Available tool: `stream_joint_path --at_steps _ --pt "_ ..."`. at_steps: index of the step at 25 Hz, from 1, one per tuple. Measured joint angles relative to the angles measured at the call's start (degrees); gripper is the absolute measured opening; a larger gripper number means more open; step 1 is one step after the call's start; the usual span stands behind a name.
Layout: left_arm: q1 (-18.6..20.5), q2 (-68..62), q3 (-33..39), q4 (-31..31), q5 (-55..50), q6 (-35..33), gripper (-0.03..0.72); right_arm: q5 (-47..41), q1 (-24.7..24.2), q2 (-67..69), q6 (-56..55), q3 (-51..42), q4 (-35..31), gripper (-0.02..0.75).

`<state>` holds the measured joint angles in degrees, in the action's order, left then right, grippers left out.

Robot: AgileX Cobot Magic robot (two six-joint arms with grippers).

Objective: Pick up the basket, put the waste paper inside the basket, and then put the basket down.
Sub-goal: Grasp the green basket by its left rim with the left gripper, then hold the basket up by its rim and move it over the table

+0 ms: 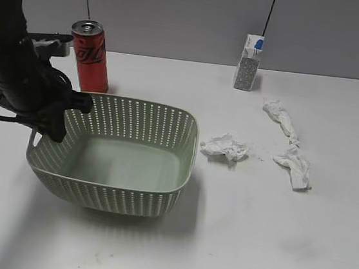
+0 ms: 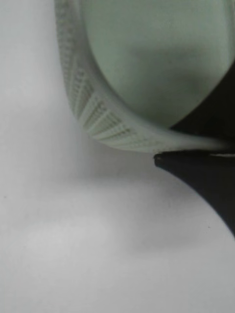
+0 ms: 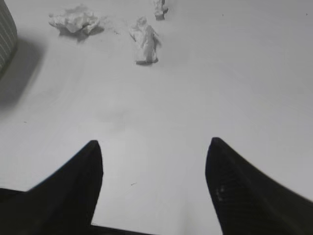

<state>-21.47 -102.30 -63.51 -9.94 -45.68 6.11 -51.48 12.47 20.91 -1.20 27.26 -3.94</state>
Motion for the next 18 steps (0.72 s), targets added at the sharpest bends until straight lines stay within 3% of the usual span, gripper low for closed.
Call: stream_joint_path --at_steps 5,11,18 --pt "0.0 1.8 0.0 0.1 -0.2 0.1 -0.001 6.9 0.0 21.0 1.2 5.4 -1.6 0.499" --pt "0.0 1.8 0.0 -0.1 -1.2 0.9 -0.001 16.8 0.0 47.7 7.7 12.9 -9.0 0.499" --pt "0.0 1.8 0.0 -0.1 -2.4 0.9 -0.001 28.7 0.0 72.8 10.7 22.0 -9.9 0.499"
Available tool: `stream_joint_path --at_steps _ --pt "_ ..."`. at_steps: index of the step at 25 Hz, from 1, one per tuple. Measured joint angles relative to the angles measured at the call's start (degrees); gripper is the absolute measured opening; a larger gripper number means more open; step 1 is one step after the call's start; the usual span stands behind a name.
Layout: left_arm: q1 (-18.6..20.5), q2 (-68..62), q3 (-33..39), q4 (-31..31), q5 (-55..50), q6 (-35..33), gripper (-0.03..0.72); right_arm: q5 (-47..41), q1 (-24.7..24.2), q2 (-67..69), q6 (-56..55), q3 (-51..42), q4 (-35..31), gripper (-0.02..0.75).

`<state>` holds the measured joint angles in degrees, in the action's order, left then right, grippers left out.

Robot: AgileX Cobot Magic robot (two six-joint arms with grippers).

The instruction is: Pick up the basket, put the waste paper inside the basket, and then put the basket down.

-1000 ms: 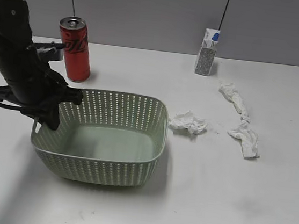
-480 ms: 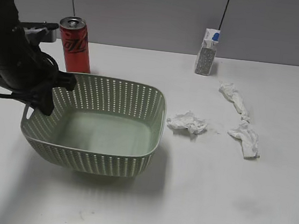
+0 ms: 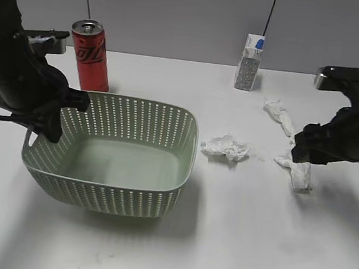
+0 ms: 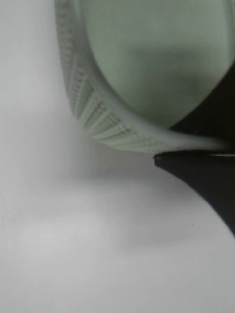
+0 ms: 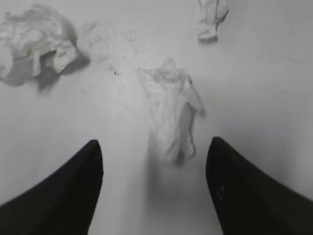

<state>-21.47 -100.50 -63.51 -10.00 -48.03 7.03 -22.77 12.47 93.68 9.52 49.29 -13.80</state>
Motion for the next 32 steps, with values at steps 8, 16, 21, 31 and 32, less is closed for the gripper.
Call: stream_joint_path --at_steps 8,16,21,31,32 --pt "0.0 0.0 0.0 0.0 -0.7 0.0 -0.001 7.2 0.0 14.3 0.1 2.5 1.0 0.478" --pt "0.0 0.0 0.0 0.0 -0.8 0.0 -0.001 7.3 0.1 11.2 0.1 2.6 1.2 0.024" --pt "0.0 0.0 0.0 0.0 -0.7 0.0 -0.001 5.4 3.9 2.8 2.9 3.0 1.3 -0.006" --pt "0.0 0.0 0.0 0.0 -0.4 0.0 -0.001 11.5 31.3 -8.8 4.4 8.2 0.6 -0.006" --pt "0.0 0.0 0.0 0.0 -0.4 0.0 -0.001 12.9 32.8 -8.2 4.4 8.3 0.5 -0.006"
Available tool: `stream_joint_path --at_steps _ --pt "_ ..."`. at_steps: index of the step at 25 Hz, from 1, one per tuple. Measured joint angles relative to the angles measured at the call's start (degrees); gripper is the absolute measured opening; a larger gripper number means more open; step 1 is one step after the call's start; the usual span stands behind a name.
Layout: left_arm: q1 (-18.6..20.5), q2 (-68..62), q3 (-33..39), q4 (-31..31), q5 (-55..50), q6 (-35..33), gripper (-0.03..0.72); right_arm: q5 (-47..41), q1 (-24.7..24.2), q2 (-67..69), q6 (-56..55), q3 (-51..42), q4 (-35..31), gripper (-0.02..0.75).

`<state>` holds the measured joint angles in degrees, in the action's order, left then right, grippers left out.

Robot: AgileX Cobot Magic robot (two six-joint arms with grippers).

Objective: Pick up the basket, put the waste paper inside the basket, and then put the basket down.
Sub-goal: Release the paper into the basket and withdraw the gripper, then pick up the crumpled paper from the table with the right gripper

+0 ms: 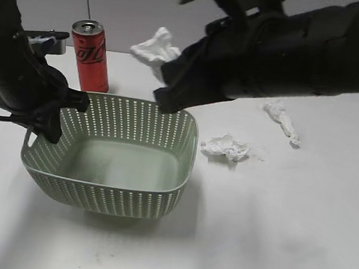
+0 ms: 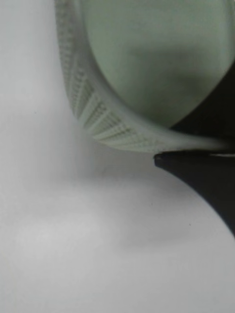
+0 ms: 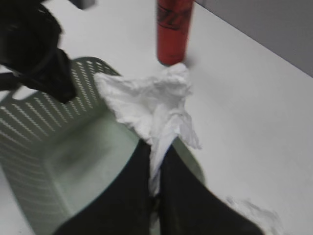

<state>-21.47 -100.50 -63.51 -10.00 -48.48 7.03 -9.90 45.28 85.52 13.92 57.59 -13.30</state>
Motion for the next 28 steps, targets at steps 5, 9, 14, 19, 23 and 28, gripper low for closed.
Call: stream_joint_path --at_steps 5,9,14,19,23,28 --pt "0.0 0.0 0.0 0.0 0.0 0.0 -0.001 2.2 2.2 7.0 -0.7 0.1 -0.8 0.164" --pt "0.0 0.0 0.0 0.0 0.0 0.0 -0.001 2.2 2.3 9.8 -1.1 0.0 -4.8 0.551" --pt "0.0 0.0 0.0 0.1 0.0 0.0 -0.001 2.1 0.9 6.1 -2.1 0.0 -5.4 0.612" --pt "0.0 0.0 0.0 0.2 0.5 0.0 -0.001 1.9 -7.7 3.1 -5.1 0.1 -5.4 0.594" --pt "0.0 0.0 0.0 0.2 0.8 0.0 -0.001 1.3 -15.2 8.3 -5.6 0.1 -3.3 0.593" --pt "0.0 0.0 0.0 0.2 0.9 0.0 -0.001 1.5 -17.5 18.5 -5.6 0.1 0.5 0.593"
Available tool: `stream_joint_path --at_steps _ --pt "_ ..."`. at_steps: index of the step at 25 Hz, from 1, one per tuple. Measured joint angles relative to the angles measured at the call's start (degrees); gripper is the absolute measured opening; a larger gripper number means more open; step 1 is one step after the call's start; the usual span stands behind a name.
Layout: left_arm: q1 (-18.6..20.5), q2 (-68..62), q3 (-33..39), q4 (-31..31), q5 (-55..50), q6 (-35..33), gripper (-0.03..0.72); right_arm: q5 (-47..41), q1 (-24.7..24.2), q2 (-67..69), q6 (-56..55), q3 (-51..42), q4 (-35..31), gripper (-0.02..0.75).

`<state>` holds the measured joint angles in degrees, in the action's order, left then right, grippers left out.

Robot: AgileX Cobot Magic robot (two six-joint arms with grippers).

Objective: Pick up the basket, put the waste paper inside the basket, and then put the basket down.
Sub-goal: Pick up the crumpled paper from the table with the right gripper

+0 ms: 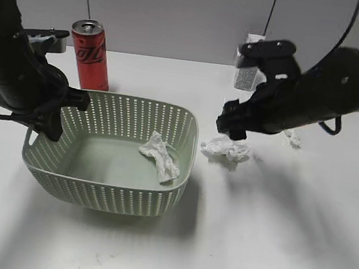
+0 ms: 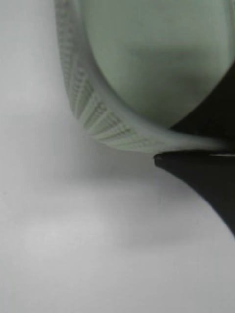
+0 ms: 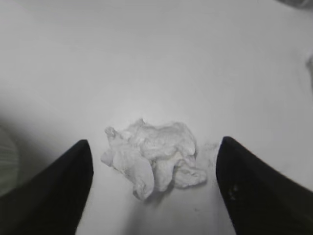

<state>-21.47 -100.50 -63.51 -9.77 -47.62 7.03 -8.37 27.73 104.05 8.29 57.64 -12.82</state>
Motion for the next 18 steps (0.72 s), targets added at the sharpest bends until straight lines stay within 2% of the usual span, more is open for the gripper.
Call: stream_joint_path --at_steps 8,11,14,16,18 --pt "0.0 0.0 0.0 0.0 0.6 0.0 -0.001 3.0 0.0 9.1 0.0 0.0 3.0 0.588" --pt "0.0 0.0 0.0 0.0 0.6 0.0 -0.001 4.7 0.0 9.9 0.0 0.0 4.9 0.552" --pt "0.0 0.0 0.0 0.0 0.8 0.0 -0.001 6.2 0.0 10.1 0.0 0.0 6.9 0.468" --pt "0.0 0.0 0.0 0.0 0.8 0.0 -0.001 6.4 0.0 10.2 0.0 0.0 7.4 0.372" --pt "0.0 0.0 0.0 0.0 0.8 0.0 -0.001 5.9 0.0 10.2 0.0 0.0 7.7 0.23"
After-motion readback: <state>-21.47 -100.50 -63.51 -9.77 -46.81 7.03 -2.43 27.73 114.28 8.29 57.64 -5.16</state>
